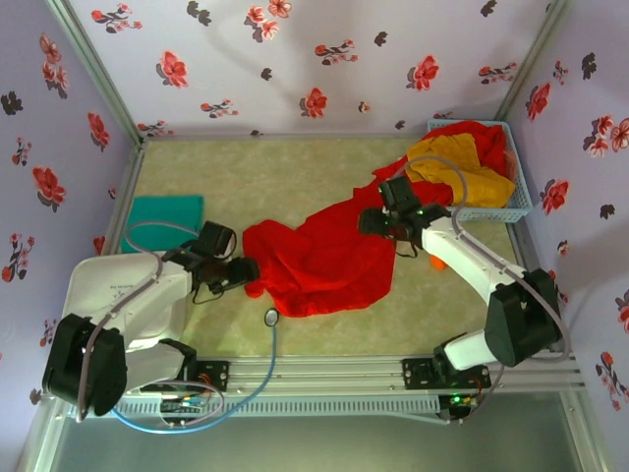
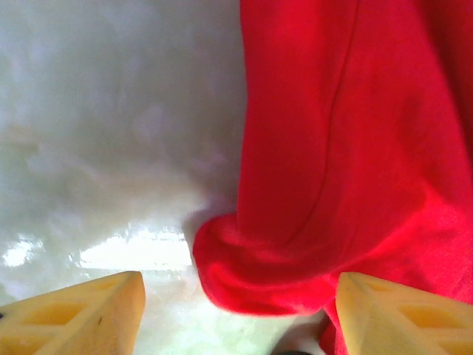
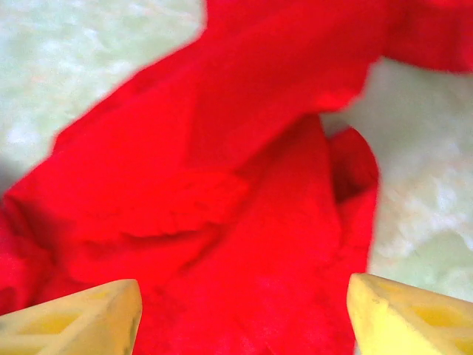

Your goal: Fold and stack the t-shirts

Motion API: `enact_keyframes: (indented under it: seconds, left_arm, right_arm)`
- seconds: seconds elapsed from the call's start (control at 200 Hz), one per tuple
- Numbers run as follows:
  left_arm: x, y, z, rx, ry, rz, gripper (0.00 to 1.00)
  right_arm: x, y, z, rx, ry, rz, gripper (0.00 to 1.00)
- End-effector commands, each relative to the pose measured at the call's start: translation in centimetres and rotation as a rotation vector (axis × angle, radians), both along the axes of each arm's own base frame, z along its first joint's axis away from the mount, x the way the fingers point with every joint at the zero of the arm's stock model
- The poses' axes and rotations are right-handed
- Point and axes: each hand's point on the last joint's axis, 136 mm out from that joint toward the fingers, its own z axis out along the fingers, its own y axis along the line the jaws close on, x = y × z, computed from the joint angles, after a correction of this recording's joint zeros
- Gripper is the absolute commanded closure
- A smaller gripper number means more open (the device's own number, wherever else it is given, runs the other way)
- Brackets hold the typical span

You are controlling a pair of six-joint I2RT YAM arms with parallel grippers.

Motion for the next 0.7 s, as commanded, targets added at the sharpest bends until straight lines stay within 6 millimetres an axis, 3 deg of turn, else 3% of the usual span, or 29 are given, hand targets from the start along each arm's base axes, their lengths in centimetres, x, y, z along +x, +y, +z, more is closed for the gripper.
enact_keyframes:
  seconds: [0.0, 0.14, 0.345, 0.445, 0.53, 0.61, 0.695]
  left_arm:
    - [-1.4, -0.9, -0.8, -0.046, 0.024, 0.063, 0.32]
    - [-1.5, -2.1, -2.3, -0.063, 0.035, 0.065, 0.29]
    - [0.7, -3.3, -3.2, -0.057, 0.009, 0.061, 0.31]
    - [2.0, -3.8, -3.0, -0.040, -0.012, 0.050, 0.45]
    - [2.8, -3.9, -2.4, -0.012, -0.021, 0.030, 0.63]
    - [3.0, -2.8, -1.6, 0.063, -0.012, 0.005, 0.87]
    - [2.9, -1.1, 0.2, 0.143, 0.006, -0.023, 0.98]
  right_arm:
    - [-1.0, -2.2, -0.8, -0.004, 0.025, -0.099, 0.30]
    - [-1.4, -3.0, -2.4, 0.015, 0.053, -0.135, 0.33]
    - [-1.5, -3.6, -3.3, -0.015, 0.069, -0.151, 0.34]
    - [-1.6, -4.3, -3.9, -0.045, 0.093, -0.177, 0.34]
    - [-1.3, -5.1, -3.8, -0.053, 0.083, -0.211, 0.34]
    - [-0.9, -6.5, -3.4, -0.064, 0.067, -0.267, 0.34]
    - [-0.3, -7.8, -3.2, -0.057, 0.061, -0.323, 0.34]
